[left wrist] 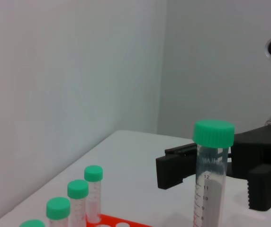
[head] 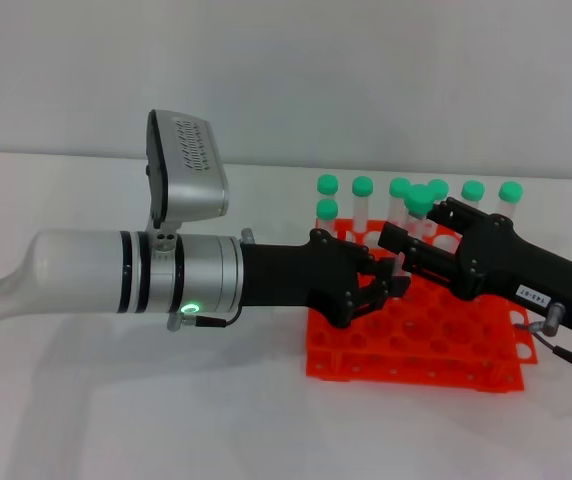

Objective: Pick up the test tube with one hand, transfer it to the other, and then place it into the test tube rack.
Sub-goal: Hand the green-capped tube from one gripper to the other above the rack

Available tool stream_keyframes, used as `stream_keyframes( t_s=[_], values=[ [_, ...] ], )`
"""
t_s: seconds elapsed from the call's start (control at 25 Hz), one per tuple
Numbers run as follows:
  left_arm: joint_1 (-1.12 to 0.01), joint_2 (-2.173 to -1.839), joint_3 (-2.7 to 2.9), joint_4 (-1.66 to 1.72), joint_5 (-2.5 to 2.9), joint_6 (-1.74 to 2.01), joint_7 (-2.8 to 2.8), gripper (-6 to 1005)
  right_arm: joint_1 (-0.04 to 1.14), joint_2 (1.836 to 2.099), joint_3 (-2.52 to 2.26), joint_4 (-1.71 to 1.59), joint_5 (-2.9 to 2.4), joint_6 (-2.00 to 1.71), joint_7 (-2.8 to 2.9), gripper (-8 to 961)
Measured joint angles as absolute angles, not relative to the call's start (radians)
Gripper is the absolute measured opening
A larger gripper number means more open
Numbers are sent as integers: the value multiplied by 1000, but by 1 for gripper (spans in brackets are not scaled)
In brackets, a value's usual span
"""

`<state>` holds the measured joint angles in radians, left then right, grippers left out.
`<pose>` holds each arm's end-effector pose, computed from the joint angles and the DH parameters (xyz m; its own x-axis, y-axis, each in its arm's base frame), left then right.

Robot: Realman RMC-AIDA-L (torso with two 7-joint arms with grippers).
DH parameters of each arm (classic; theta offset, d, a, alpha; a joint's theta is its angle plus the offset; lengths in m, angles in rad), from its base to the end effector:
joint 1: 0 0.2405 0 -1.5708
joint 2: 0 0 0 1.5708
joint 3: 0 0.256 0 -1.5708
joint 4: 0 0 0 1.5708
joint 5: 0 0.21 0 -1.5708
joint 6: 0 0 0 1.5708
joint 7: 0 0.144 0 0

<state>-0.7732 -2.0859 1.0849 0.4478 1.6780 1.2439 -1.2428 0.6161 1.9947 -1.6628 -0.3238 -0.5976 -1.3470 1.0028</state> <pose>-0.1764 0.3815 -0.0671 0.8723 0.1547 0.4639 0.2591 -0.9507 -0.1702 0.1980 0.3595 -0.0313 0.5566 -0.1359 -0.8196 -0.4557 -0.8748 -0.1644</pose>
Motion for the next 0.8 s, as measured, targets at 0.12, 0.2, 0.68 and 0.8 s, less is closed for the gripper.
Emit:
stream_keyframes(
  t_s=[0.12, 0.2, 0.68, 0.8],
  values=[
    [-773, -2086, 1086, 446, 1678, 1240, -1244, 188, 618, 1997, -1659, -324, -597, -1346, 1003, 690],
    [-773, -2086, 1086, 442, 1678, 1239, -1243, 188, 617, 1998, -1657, -324, -597, -1345, 1003, 692],
    [-773, -2086, 1098, 437, 1680, 1239, -1242, 189, 621, 1997, -1661, -322, -618, -1330, 1003, 300],
    [-773, -2085, 1098, 437, 1681, 1239, -1244, 189, 621, 1997, -1660, -322, -619, -1330, 1001, 256]
  ],
)
